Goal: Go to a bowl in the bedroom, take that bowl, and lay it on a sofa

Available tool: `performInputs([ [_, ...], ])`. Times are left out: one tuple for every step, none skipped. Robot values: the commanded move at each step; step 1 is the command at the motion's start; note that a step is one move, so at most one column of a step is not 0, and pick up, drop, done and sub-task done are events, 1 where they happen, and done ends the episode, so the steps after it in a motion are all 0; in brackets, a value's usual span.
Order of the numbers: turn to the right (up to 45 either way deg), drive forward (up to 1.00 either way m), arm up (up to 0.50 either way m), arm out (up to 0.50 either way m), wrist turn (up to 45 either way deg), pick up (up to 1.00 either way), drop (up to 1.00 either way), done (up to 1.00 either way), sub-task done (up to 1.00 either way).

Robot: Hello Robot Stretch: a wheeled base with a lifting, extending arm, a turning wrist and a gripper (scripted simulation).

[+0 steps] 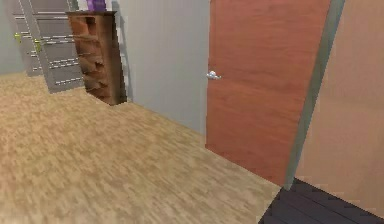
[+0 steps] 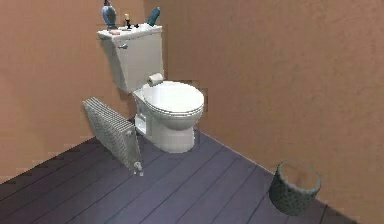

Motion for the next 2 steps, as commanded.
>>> performInputs([
  [45.0,0.00,0.00,0.00,0.0,0.00,0.00,0.00,0.00],
  [45.0,0.00,0.00,0.00,0.0,0.00,0.00,0.00,0.00],
])
